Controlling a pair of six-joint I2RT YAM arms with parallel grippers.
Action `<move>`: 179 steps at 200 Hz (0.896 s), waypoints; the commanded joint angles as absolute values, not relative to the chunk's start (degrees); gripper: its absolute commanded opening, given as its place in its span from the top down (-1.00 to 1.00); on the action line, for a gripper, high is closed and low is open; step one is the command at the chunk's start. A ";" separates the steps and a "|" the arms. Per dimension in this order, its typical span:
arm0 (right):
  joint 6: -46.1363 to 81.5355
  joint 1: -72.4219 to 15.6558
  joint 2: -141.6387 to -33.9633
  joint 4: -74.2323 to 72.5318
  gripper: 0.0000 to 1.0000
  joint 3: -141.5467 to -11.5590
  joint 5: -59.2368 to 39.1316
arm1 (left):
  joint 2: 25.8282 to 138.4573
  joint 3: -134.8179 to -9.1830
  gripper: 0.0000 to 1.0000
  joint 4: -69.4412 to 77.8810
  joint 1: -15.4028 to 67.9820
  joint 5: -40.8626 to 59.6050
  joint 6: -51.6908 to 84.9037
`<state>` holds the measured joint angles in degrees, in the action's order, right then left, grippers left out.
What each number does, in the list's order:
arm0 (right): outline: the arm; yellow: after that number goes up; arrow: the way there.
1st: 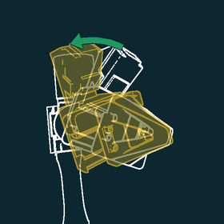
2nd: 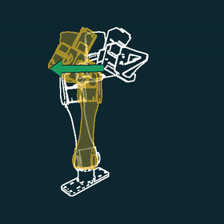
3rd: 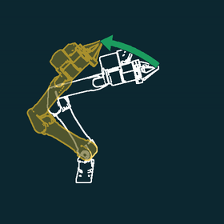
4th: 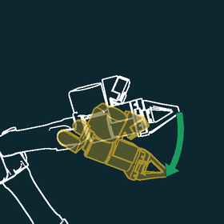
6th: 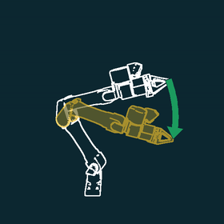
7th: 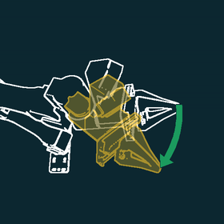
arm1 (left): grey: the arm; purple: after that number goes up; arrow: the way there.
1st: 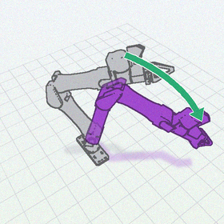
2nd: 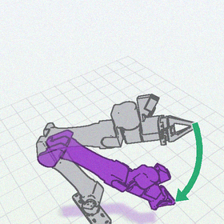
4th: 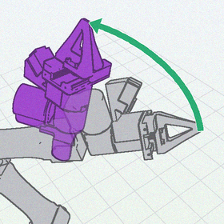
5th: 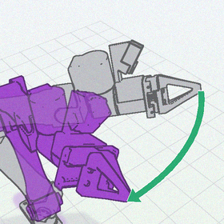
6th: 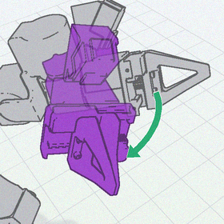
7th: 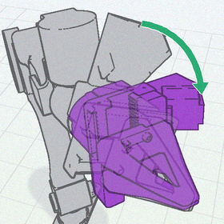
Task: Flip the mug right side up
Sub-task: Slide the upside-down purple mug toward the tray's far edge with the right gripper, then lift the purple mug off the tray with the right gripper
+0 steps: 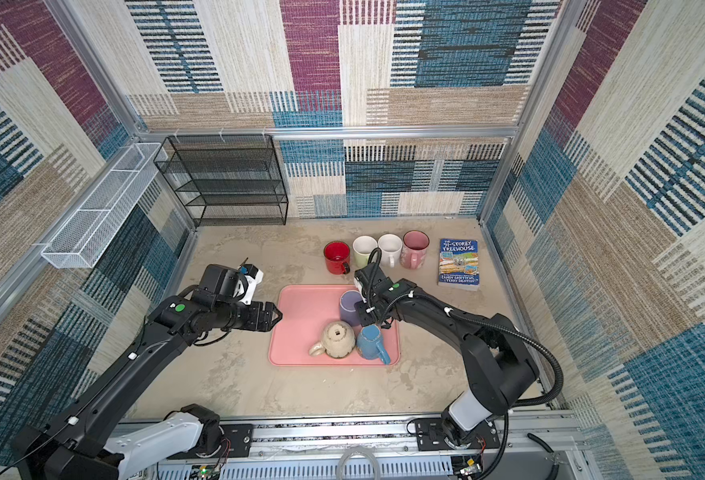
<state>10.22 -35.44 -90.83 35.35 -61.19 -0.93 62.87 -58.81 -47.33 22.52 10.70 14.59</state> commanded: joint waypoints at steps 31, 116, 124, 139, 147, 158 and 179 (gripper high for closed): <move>9.62 -35.59 -96.37 33.30 0.05 -66.61 -0.26 | 62.58 -58.75 -0.73 -47.72 22.50 10.81 13.36; 5.94 -37.09 -100.59 35.41 0.05 -71.67 -0.61 | 62.75 -58.89 -0.73 -47.72 22.50 10.98 13.27; 5.65 -37.22 -100.87 35.42 0.06 -71.83 -0.74 | 62.71 -58.89 -0.73 -47.71 22.50 11.07 13.26; 5.35 -37.44 -101.26 35.54 0.11 -72.15 -0.73 | 62.97 -58.90 -0.73 -47.72 22.48 11.04 13.26; 5.30 -37.59 -101.59 35.67 0.15 -72.33 -0.79 | 63.01 -58.89 -0.73 -47.72 22.48 11.07 13.25; 5.33 -37.83 -102.11 35.74 0.21 -72.68 -0.64 | 63.09 -58.89 -0.73 -47.69 22.49 11.03 13.23; 5.36 -38.14 -102.80 35.86 0.33 -73.30 -0.06 | 63.19 -58.89 -0.73 -47.72 22.50 10.99 13.27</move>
<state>5.74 -37.82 -102.13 35.88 -72.38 -0.89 62.98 -58.81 -47.33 22.52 10.72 14.59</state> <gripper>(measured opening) 0.357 0.864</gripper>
